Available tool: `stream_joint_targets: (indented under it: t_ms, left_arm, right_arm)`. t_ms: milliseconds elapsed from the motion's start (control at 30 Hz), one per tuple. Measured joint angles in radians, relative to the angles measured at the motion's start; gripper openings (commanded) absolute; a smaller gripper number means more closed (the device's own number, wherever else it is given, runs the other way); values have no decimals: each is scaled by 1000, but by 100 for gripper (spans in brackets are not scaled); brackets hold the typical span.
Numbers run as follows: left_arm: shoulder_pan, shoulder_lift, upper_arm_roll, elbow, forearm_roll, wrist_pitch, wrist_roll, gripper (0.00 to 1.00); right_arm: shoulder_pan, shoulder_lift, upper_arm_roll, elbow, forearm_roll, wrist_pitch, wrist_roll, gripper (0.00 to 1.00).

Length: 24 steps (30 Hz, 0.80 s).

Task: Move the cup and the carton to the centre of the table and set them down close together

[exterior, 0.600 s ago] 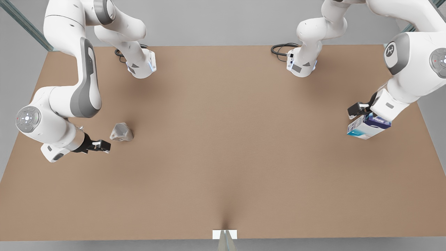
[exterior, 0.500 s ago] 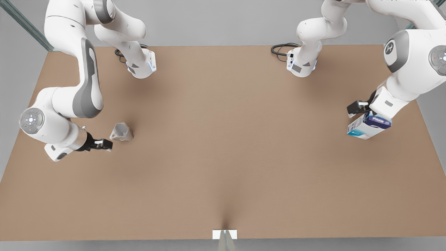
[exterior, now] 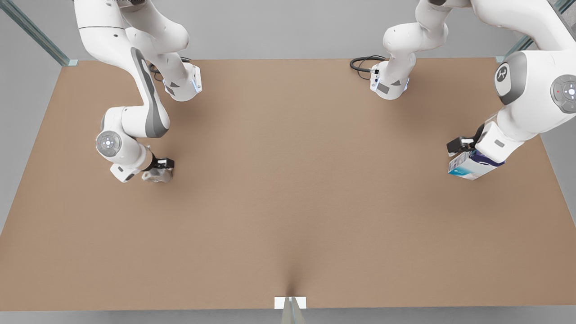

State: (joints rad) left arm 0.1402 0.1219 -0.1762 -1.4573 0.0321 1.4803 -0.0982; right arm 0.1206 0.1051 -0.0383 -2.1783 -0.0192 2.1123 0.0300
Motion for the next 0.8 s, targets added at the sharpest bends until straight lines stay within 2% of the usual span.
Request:
stream_joint_targets:
  t_ms: [800]
  left_arm:
    - [-1, 30, 0, 2, 0, -9, -1, 100]
  right_arm:
    - [5, 154, 0, -22, -70, 21, -4, 100]
